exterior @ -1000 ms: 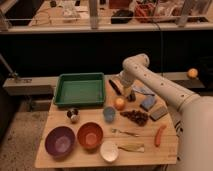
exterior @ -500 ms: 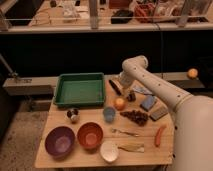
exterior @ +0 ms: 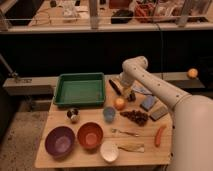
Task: Place brush in tray
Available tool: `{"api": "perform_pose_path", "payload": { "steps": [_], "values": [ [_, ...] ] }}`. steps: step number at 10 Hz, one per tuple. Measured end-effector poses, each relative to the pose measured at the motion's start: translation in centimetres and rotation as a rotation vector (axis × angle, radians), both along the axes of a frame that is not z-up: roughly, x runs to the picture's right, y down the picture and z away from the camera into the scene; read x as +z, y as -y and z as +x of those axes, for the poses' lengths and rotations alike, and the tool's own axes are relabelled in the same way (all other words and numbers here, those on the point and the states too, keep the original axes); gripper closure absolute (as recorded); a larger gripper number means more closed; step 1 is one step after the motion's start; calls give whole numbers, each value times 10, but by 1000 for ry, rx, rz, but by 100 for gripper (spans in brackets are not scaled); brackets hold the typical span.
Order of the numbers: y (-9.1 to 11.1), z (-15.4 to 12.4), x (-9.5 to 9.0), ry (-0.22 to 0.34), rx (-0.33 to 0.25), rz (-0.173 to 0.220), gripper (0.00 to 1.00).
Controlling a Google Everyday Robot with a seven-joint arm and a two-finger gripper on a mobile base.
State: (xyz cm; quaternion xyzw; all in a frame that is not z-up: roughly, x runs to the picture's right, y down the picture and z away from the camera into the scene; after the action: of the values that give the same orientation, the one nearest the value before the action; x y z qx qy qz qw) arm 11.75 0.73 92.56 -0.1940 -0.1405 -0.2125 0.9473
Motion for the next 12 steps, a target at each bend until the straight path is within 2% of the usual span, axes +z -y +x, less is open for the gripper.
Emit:
{"api": "perform_pose_path", "payload": {
  "steps": [2,7,12],
  "values": [
    [-3,6,1,-20,15,-12,20],
    [-18,18,12,-44,86,-72,20],
    [-30,37,22,-114,120,-89,20]
  ]
}}
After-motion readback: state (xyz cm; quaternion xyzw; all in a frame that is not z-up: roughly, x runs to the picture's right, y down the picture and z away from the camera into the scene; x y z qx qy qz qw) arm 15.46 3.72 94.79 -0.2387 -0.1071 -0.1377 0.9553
